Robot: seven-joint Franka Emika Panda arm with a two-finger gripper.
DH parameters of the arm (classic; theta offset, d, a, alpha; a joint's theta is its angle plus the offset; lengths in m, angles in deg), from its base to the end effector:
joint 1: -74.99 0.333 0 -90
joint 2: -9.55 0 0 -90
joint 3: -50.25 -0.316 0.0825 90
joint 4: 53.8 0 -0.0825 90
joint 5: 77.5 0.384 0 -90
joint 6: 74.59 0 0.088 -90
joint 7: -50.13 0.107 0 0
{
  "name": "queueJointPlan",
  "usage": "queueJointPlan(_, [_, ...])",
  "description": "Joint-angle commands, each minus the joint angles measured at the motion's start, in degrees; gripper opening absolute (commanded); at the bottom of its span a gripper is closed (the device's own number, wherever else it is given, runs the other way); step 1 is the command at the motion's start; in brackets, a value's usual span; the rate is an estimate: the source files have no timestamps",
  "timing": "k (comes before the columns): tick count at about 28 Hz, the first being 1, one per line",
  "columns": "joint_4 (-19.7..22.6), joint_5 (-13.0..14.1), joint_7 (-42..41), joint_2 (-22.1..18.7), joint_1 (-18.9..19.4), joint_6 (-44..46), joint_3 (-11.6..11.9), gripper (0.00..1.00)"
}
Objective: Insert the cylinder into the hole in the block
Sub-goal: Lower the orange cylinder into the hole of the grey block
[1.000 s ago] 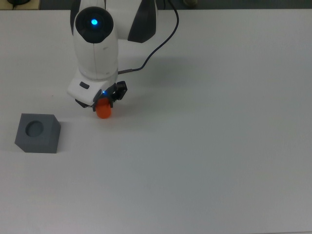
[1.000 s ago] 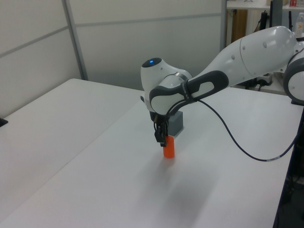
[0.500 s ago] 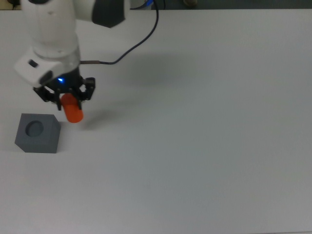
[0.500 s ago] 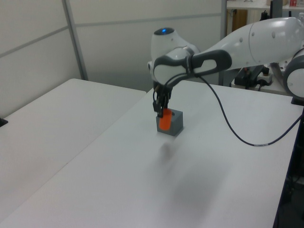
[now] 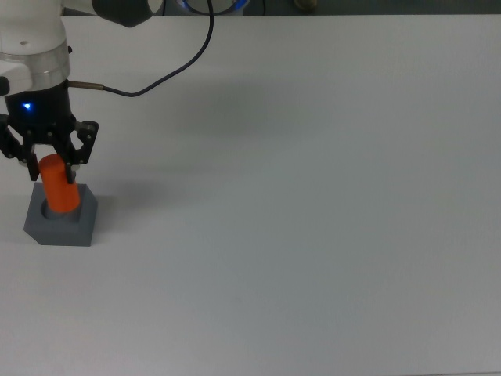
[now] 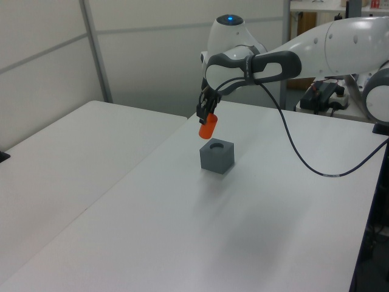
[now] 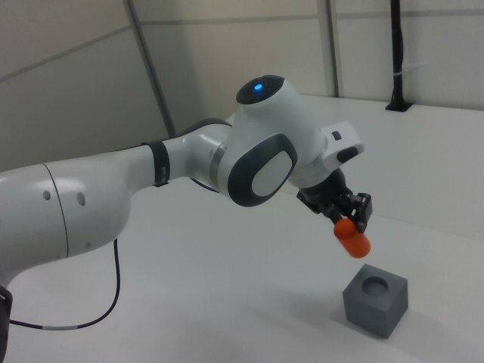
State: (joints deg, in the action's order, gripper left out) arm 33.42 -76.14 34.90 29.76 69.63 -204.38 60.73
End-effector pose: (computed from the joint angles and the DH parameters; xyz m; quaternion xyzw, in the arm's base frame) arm 0.6773 -0.1724 0.5027 0.9803 0.0007 0.1844 0.0713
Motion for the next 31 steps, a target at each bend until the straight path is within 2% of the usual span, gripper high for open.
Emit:
queueJointPlan(1, [-0.13, 0.93, -0.33, 0.62, -0.61, -2.65, 0.69, 0.39])
queueJointPlan(12, [1.01, -0.65, -0.50, 1.94, -1.14, -2.57, 1.57, 0.39])
queueJointPlan(23, [2.24, -1.09, -0.42, 3.00, -1.93, -2.65, 1.74, 0.38])
queueJointPlan(31, [3.03, -3.02, -0.50, 3.79, -1.84, -2.39, 1.74, 0.39])
